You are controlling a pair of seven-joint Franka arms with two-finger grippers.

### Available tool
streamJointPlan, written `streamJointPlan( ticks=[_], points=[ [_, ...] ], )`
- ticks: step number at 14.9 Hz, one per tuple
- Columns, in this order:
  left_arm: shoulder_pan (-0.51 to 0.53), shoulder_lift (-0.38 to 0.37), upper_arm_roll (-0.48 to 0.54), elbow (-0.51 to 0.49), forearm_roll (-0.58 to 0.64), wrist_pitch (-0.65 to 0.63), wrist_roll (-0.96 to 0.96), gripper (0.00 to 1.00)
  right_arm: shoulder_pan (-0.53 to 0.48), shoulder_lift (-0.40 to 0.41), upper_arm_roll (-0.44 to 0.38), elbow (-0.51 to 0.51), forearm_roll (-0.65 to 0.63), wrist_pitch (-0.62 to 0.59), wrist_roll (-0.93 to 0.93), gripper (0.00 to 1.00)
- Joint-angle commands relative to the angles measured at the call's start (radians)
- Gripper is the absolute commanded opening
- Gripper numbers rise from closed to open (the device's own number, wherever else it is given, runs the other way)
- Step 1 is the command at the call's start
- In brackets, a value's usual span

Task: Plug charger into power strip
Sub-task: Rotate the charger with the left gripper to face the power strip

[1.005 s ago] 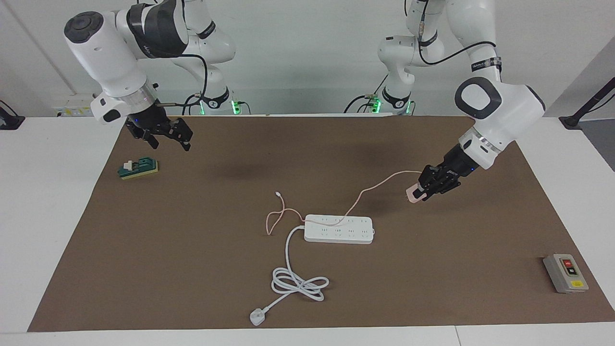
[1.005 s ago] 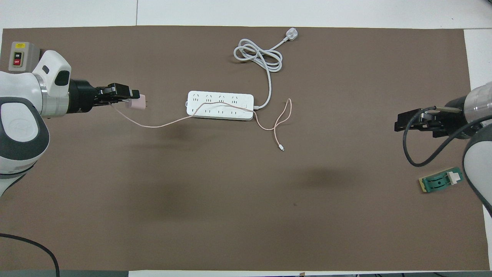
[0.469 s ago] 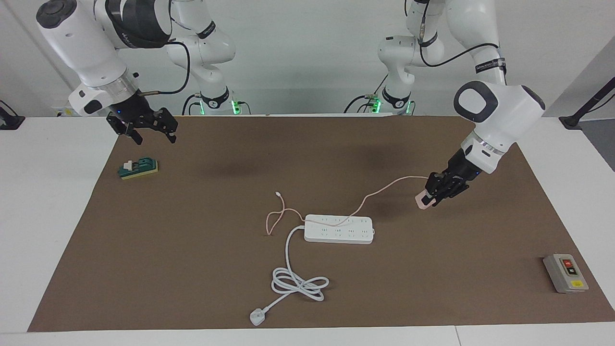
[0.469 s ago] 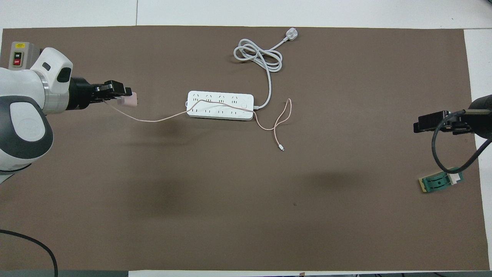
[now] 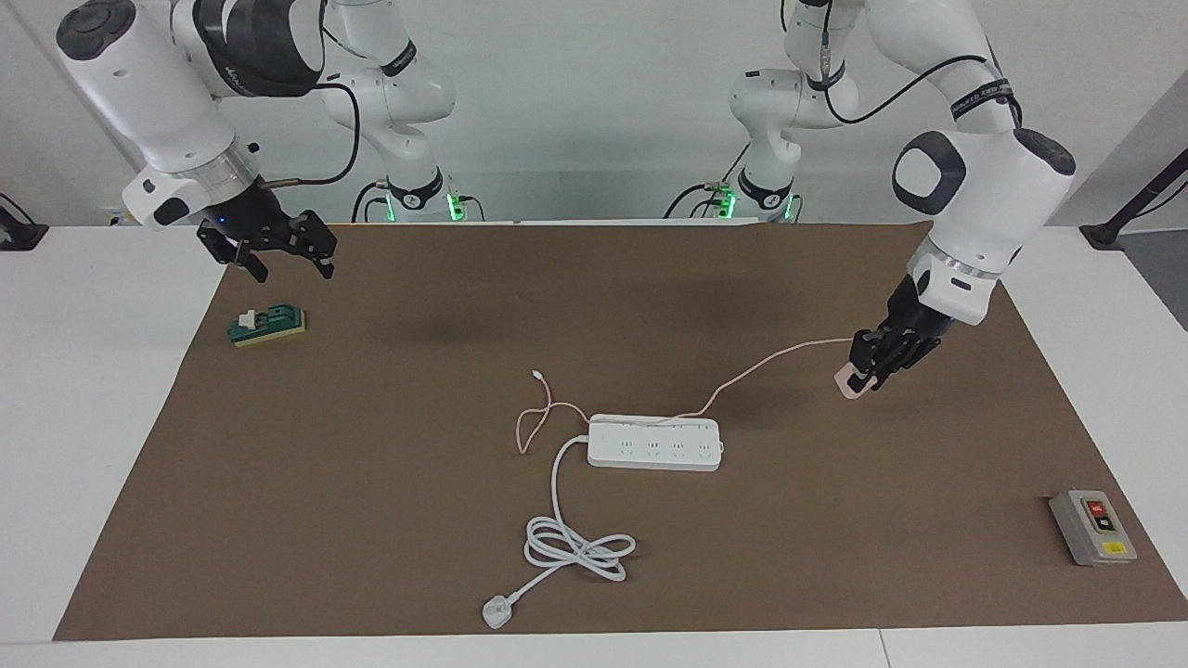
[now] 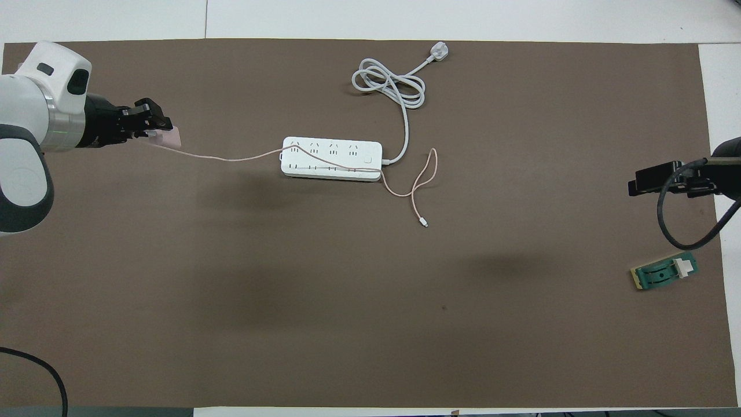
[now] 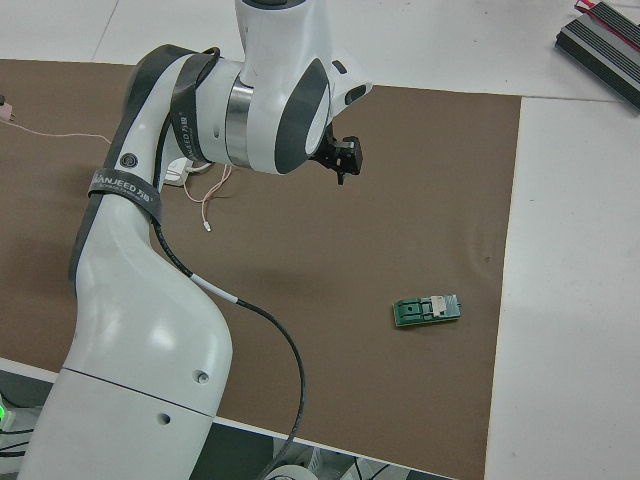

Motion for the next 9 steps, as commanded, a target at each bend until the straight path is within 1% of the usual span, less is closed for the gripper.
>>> streamJointPlan(
  ticks=[1, 2, 5, 7, 8, 9],
  points=[
    [-0.001, 0.009, 0.009, 0.021, 0.085, -0.028, -0.098, 0.0, -0.017, 0.017, 0.009, 0.038, -0.014, -0.069, 0.008, 1.0],
    [-0.001, 0.009, 0.008, 0.016, 0.104, -0.028, -0.168, 0.0, -0.017, 0.016, 0.008, 0.038, -0.014, -0.091, 0.015, 1.0],
    [-0.001, 0.003, 0.009, 0.017, 0.112, -0.06, -0.19, 0.0, -0.018, 0.017, 0.015, 0.039, -0.014, -0.083, 0.015, 1.0],
    [-0.001, -0.004, 0.012, 0.022, 0.11, -0.077, -0.198, 0.0, -0.046, 0.016, 0.027, 0.036, -0.017, -0.08, 0.007, 1.0],
    [-0.001, -0.004, 0.014, 0.025, 0.11, -0.089, -0.219, 0.0, -0.05, 0.014, 0.031, 0.032, -0.02, -0.079, 0.007, 1.0],
    [0.0, -0.006, 0.015, 0.025, 0.109, -0.102, -0.286, 0.0, -0.057, 0.014, 0.029, 0.033, -0.027, -0.079, 0.004, 1.0]
  ],
)
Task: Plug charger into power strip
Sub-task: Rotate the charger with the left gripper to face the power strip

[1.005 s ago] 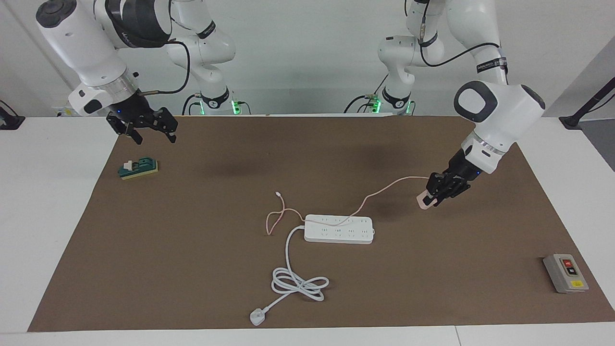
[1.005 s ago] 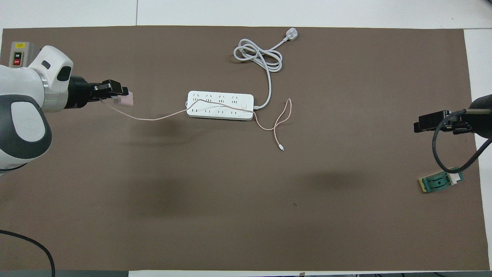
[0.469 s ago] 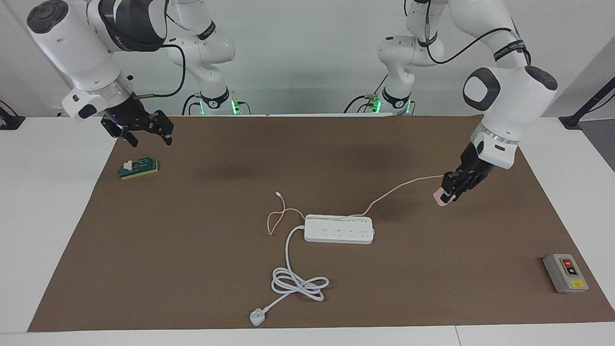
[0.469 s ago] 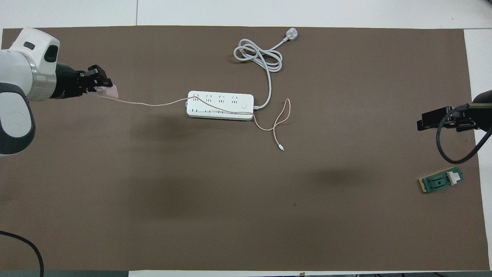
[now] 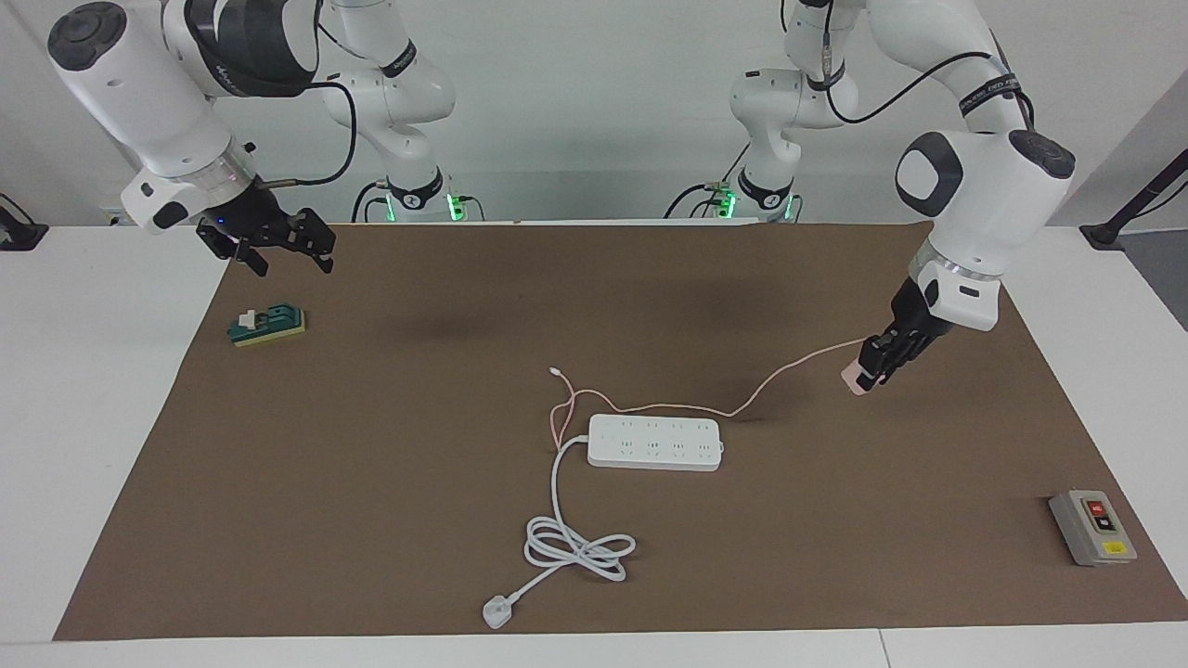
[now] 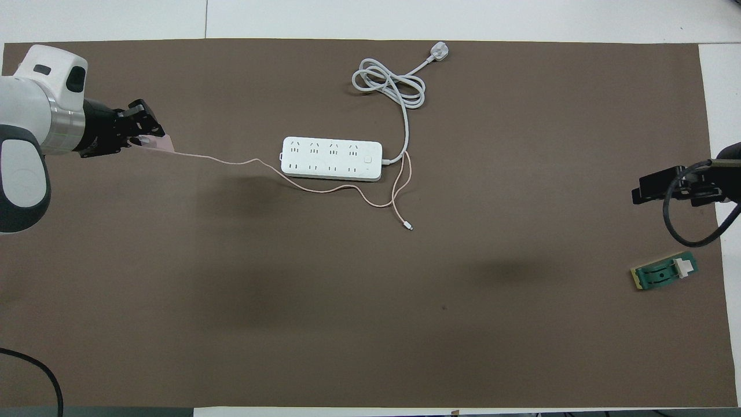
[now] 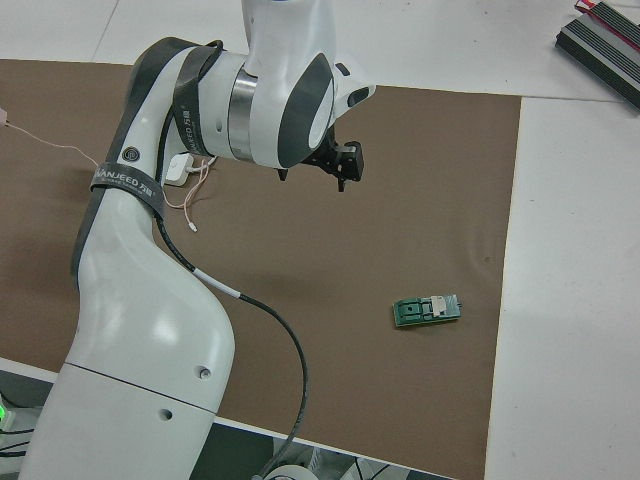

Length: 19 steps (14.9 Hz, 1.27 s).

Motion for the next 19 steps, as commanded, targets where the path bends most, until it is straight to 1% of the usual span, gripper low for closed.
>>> streamJointPlan(
  ticks=[1, 2, 5, 8, 10, 13, 15, 16, 17, 19],
  points=[
    [0.003, -0.007, 0.022, 0.03, 0.023, -0.056, -0.2, 0.0, -0.037, 0.006, 0.024, 0.017, -0.05, -0.008, -0.005, 1.0],
    [0.004, -0.006, 0.025, 0.033, 0.021, -0.052, -0.28, 0.0, -0.037, 0.006, 0.024, 0.017, -0.063, -0.008, -0.017, 1.0],
    [0.006, -0.006, 0.03, 0.036, 0.024, -0.067, -0.422, 0.0, -0.051, 0.006, 0.022, 0.021, -0.061, -0.01, -0.031, 1.0],
    [-0.006, -0.003, 0.03, 0.036, 0.058, -0.051, -0.534, 0.0, -0.051, 0.008, 0.005, 0.043, -0.054, -0.015, -0.028, 1.0],
    [-0.01, -0.006, 0.03, 0.038, 0.084, -0.069, -0.547, 0.0, -0.05, 0.006, -0.021, 0.043, -0.047, -0.019, -0.028, 1.0],
    [-0.017, -0.011, 0.03, 0.038, 0.13, -0.112, -0.575, 0.0, -0.047, 0.0, -0.012, 0.047, -0.044, -0.022, -0.022, 1.0],
    [-0.02, -0.011, 0.028, 0.038, 0.164, -0.104, -0.716, 0.0, -0.045, -0.004, -0.013, 0.046, -0.047, -0.025, -0.023, 1.0],
    [-0.02, -0.011, 0.028, 0.038, 0.191, -0.1, -0.817, 0.0, -0.039, -0.006, -0.012, 0.043, -0.049, -0.025, -0.023, 1.0],
    [-0.022, -0.011, 0.027, 0.038, 0.213, -0.106, -0.858, 0.0, -0.036, -0.006, -0.012, 0.041, -0.049, -0.024, -0.023, 1.0],
    [-0.045, -0.008, 0.023, 0.038, 0.215, -0.112, -0.926, 0.0, -0.036, -0.006, -0.009, 0.041, -0.052, -0.022, -0.028, 1.0]
  ],
)
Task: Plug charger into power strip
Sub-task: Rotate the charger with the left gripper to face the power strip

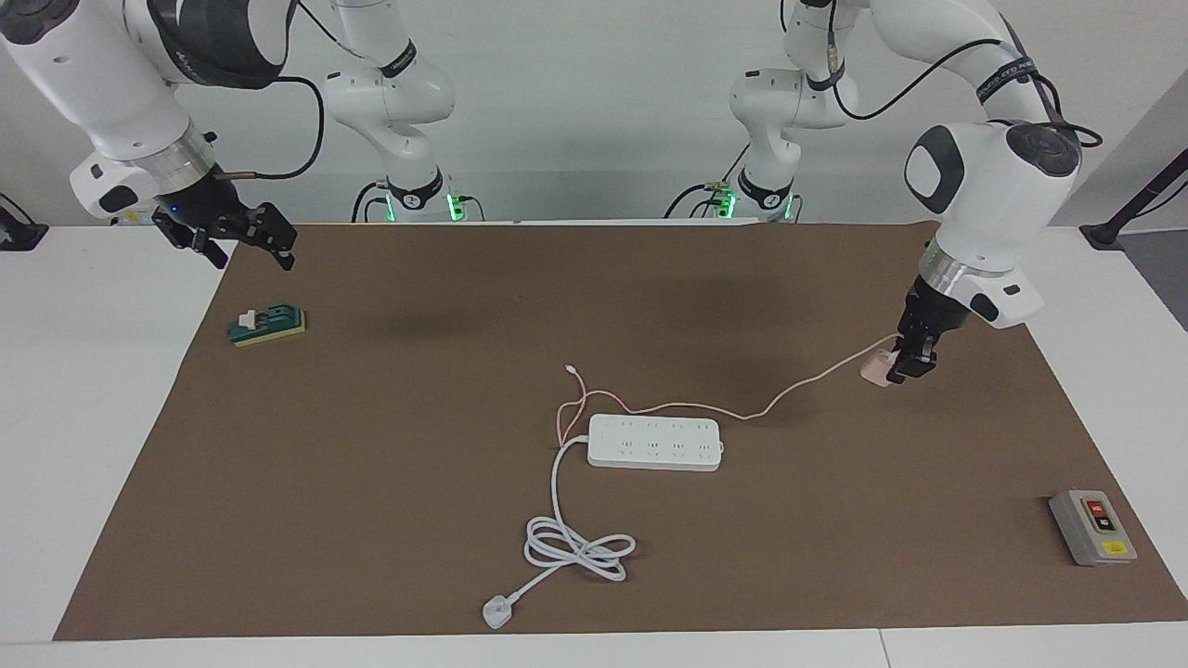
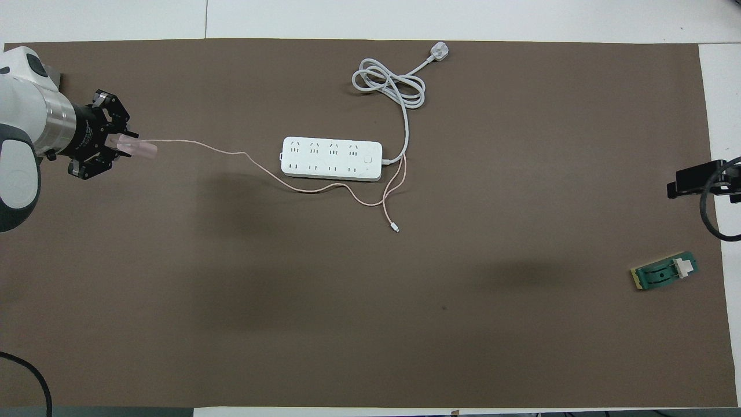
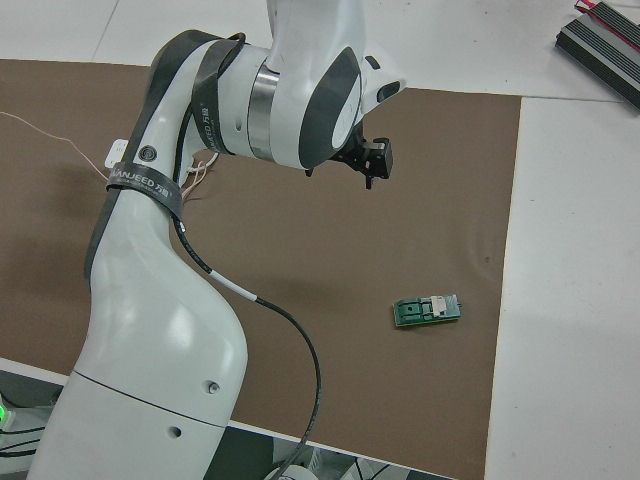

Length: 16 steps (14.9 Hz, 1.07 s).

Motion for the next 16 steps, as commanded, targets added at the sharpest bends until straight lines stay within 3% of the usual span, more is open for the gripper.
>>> streamJointPlan(
  ticks=[1, 6, 10, 13, 16],
  points=[
    [-0.041, 0.0, 0.003, 0.017, 0.036, -0.03, -0.131, 0.0, -0.002, -0.005, 0.004, 0.006, -0.009, -0.019, -0.023, 1.0],
    [-0.097, 0.041, 0.005, 0.053, 0.074, -0.045, -0.315, 0.0, -0.002, -0.005, 0.006, 0.003, -0.016, -0.017, -0.024, 1.0],
    [-0.168, 0.116, 0.005, 0.145, 0.117, -0.159, -0.508, 0.0, -0.007, -0.011, 0.012, 0.002, -0.014, -0.02, -0.02, 1.0],
    [-0.203, 0.113, 0.009, 0.149, 0.119, -0.257, -0.602, 0.0, -0.017, -0.011, 0.01, 0.0, -0.013, -0.02, -0.02, 1.0],
    [-0.235, 0.104, 0.003, 0.139, 0.15, -0.274, -0.671, 0.0, -0.022, -0.011, 0.01, 0.0, -0.013, -0.02, -0.02, 1.0]
  ],
)
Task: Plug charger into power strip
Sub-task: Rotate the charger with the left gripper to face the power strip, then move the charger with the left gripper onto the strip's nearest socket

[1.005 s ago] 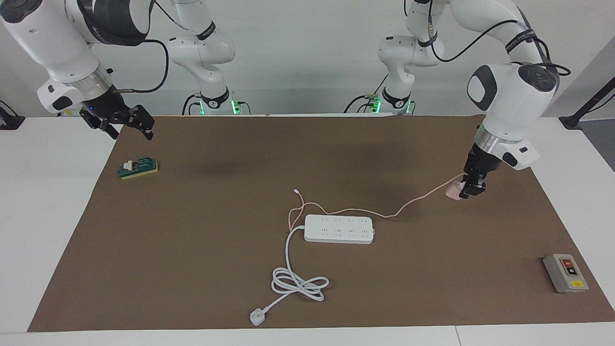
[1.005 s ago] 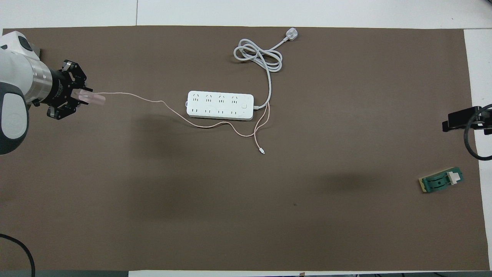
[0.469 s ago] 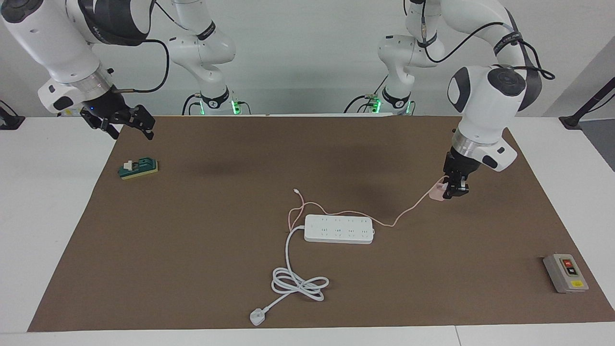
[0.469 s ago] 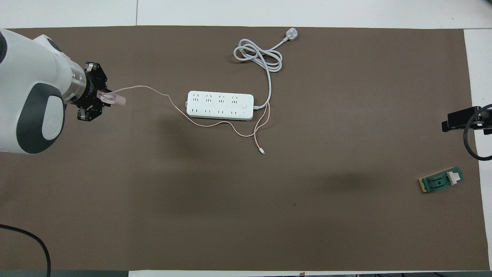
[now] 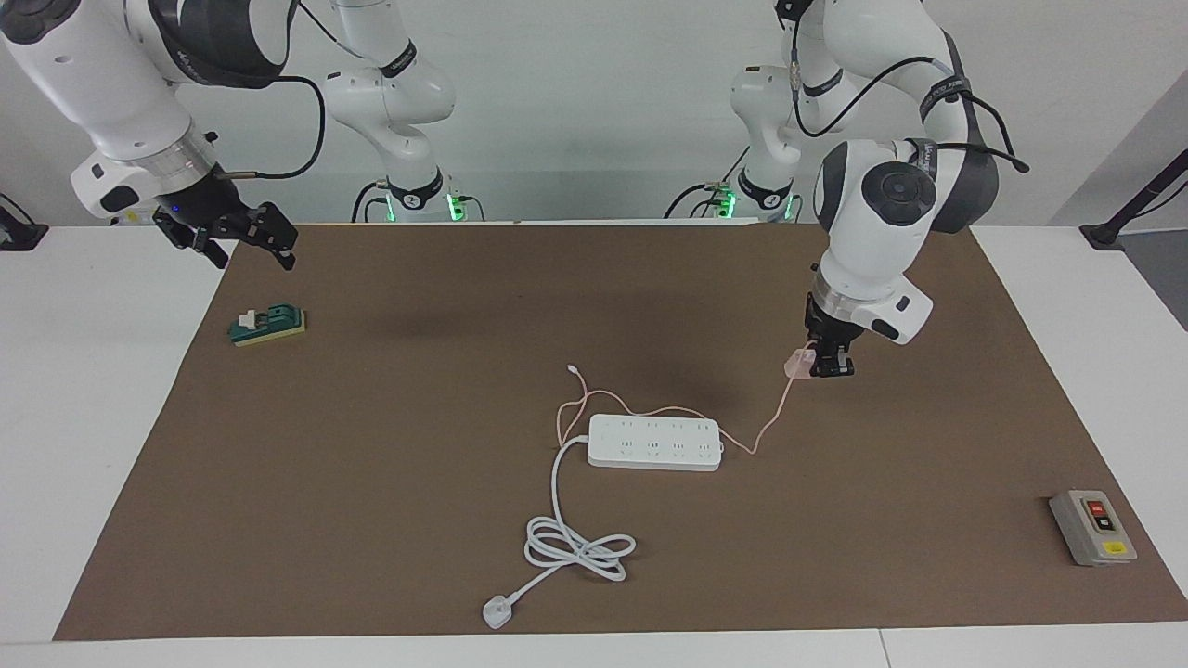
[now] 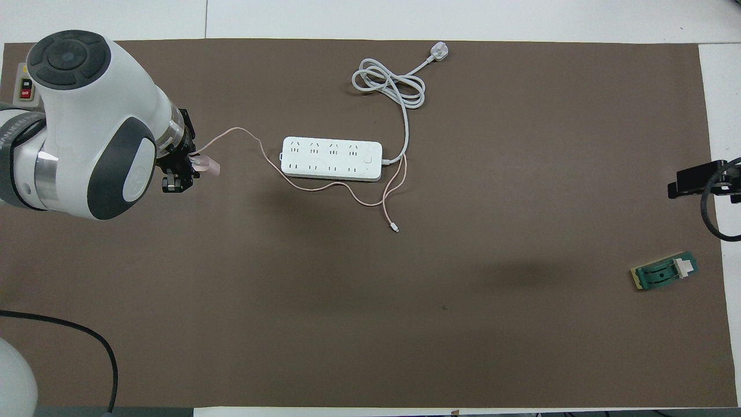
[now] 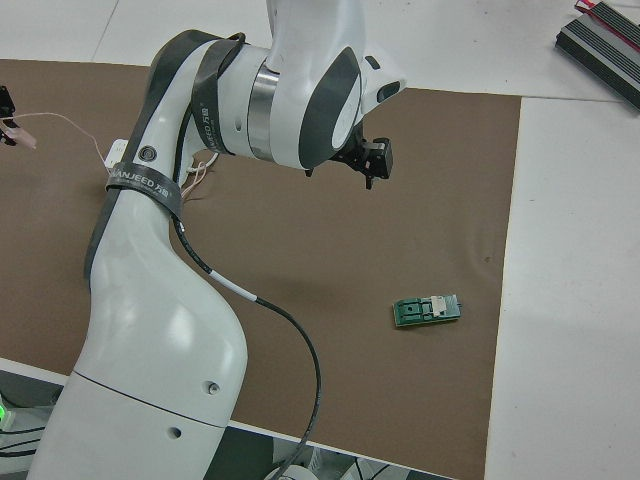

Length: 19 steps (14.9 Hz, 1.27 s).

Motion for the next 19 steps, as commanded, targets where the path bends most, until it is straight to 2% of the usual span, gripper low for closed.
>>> streamJointPlan(
  ticks=[1, 4, 7, 11, 16, 18, 19],
  points=[
    [-0.041, -0.006, 0.011, 0.001, 0.038, -0.041, -0.077, 0.0, -0.016, -0.011, 0.009, 0.0, -0.013, -0.02, -0.018, 1.0],
    [-0.075, -0.012, 0.012, -0.008, 0.051, -0.05, -0.114, 0.0, -0.014, -0.011, 0.009, 0.0, -0.013, -0.02, -0.017, 1.0],
    [-0.129, -0.006, 0.011, -0.022, 0.11, 0.0, -0.181, 0.0, -0.014, -0.011, 0.009, 0.0, -0.013, -0.021, -0.017, 1.0],
    [-0.188, 0.004, 0.009, -0.023, 0.111, 0.004, -0.224, 0.0, -0.014, -0.011, 0.009, 0.0, -0.013, -0.02, -0.017, 1.0],
    [-0.207, 0.039, 0.006, -0.03, 0.104, 0.06, -0.237, 0.0, -0.014, -0.011, 0.009, 0.0, -0.013, -0.021, -0.017, 1.0],
    [-0.218, 0.111, 0.007, -0.008, 0.085, 0.082, -0.238, 0.0, -0.014, -0.011, 0.009, 0.0, -0.013, -0.02, -0.017, 1.0],
    [-0.218, 0.114, 0.006, -0.007, 0.075, 0.088, -0.237, 0.0, -0.014, -0.011, 0.009, 0.0, -0.013, -0.02, -0.017, 1.0]
  ],
)
